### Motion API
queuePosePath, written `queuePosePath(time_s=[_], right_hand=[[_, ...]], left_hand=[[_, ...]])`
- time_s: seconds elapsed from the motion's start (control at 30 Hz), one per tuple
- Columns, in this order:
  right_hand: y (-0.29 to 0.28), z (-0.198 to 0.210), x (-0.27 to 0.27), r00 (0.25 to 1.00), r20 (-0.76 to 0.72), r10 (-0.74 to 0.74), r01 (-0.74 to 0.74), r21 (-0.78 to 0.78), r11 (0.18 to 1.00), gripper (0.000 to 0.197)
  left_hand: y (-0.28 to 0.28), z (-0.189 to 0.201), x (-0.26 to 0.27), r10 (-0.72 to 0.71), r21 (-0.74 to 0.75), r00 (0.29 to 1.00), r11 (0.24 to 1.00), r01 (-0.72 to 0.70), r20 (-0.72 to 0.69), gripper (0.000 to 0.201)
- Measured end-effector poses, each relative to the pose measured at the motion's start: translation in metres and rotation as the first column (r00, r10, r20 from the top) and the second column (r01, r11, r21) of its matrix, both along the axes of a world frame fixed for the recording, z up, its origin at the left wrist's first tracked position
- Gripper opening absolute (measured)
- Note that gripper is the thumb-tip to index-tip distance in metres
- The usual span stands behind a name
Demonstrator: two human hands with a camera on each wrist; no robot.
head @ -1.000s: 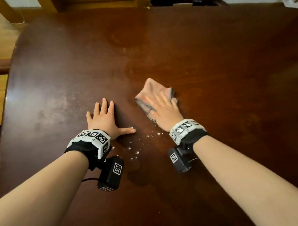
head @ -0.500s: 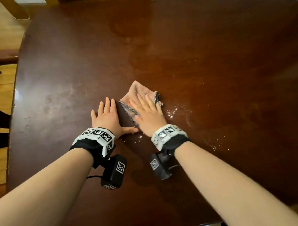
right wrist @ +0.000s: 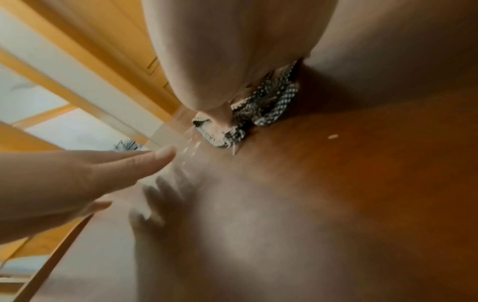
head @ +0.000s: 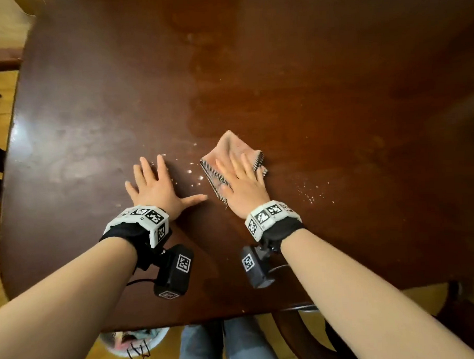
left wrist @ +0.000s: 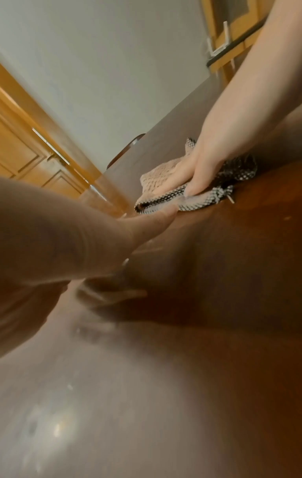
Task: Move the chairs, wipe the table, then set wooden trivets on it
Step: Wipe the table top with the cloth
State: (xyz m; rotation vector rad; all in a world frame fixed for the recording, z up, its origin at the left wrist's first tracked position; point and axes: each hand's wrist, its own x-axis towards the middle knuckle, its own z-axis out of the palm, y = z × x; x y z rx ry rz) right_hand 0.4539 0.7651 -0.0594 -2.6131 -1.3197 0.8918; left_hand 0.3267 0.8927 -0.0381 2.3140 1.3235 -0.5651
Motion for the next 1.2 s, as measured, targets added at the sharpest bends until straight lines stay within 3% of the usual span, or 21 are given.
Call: queuePosePath(time_s=[0.07, 0.1, 0.2, 0.3, 0.4, 0.5, 0.6, 0.7, 0.8, 0.9, 1.07, 1.13, 1.2], right_hand=[[-0.025, 0.005, 0.018, 0.998, 0.026, 0.057, -0.057, 0.02, 0.998, 0.066], [-0.039, 0.007, 0.032, 0.998, 0.054, 0.013, -0.015, 0.029, 0.999, 0.07], [-0.076, 0.007, 0.076, 0.957, 0.08, -0.28, 0.285, -0.056, 0.957, 0.064], [-0.054, 0.003, 0.086, 0.921, 0.08, -0.381, 0.389, -0.129, 0.912, 0.057], [-0.003, -0.002, 0.069, 0.952, 0.048, -0.303, 0.306, -0.074, 0.949, 0.056], [0.016, -0.007, 0.033, 0.995, 0.037, -0.091, 0.092, -0.006, 0.996, 0.056], [-0.016, -0.003, -0.003, 0.996, 0.034, 0.087, -0.088, 0.025, 0.996, 0.059], [-0.08, 0.001, -0.022, 0.996, 0.053, 0.07, -0.071, 0.007, 0.997, 0.059], [-0.146, 0.002, -0.03, 0.997, 0.056, -0.053, 0.056, -0.039, 0.998, 0.058], [-0.183, -0.001, -0.017, 0.961, 0.081, -0.263, 0.27, -0.084, 0.959, 0.057], [-0.165, -0.01, 0.043, 0.816, 0.149, -0.559, 0.572, -0.064, 0.818, 0.058], [-0.14, -0.009, 0.06, 0.804, 0.152, -0.575, 0.588, -0.057, 0.807, 0.057], [-0.119, -0.008, 0.051, 0.872, 0.141, -0.47, 0.479, -0.037, 0.877, 0.057]], left_hand=[[-0.02, 0.0, -0.008, 0.099, -0.002, 0.995, 0.995, -0.1, -0.016, 0.137], [-0.029, 0.0, -0.012, 0.141, 0.0, 0.99, 0.99, -0.141, -0.026, 0.138], [-0.054, -0.007, -0.017, 0.213, 0.006, 0.976, 0.977, -0.213, -0.052, 0.14], [-0.073, -0.018, -0.019, 0.229, 0.019, 0.971, 0.973, -0.228, -0.068, 0.138], [-0.078, -0.022, -0.017, 0.224, 0.024, 0.971, 0.975, -0.223, -0.081, 0.136], [-0.074, -0.023, -0.014, 0.237, 0.03, 0.968, 0.972, -0.235, -0.088, 0.136], [-0.075, -0.022, -0.017, 0.242, 0.02, 0.968, 0.97, -0.241, -0.07, 0.135], [-0.077, -0.02, -0.019, 0.248, 0.02, 0.968, 0.969, -0.247, -0.05, 0.133], [-0.092, -0.015, -0.012, 0.189, 0.038, 0.982, 0.981, -0.189, 0.02, 0.131], [-0.113, -0.012, 0.005, -0.012, 0.064, 0.995, 0.998, 0.006, 0.098, 0.127], [-0.128, -0.018, 0.032, -0.21, 0.003, 0.974, 0.978, 0.21, 0.089, 0.117], [-0.128, -0.024, 0.033, -0.225, 0.007, 0.972, 0.974, 0.225, 0.063, 0.117], [-0.127, -0.026, 0.031, -0.212, 0.014, 0.975, 0.977, 0.212, 0.065, 0.118]])
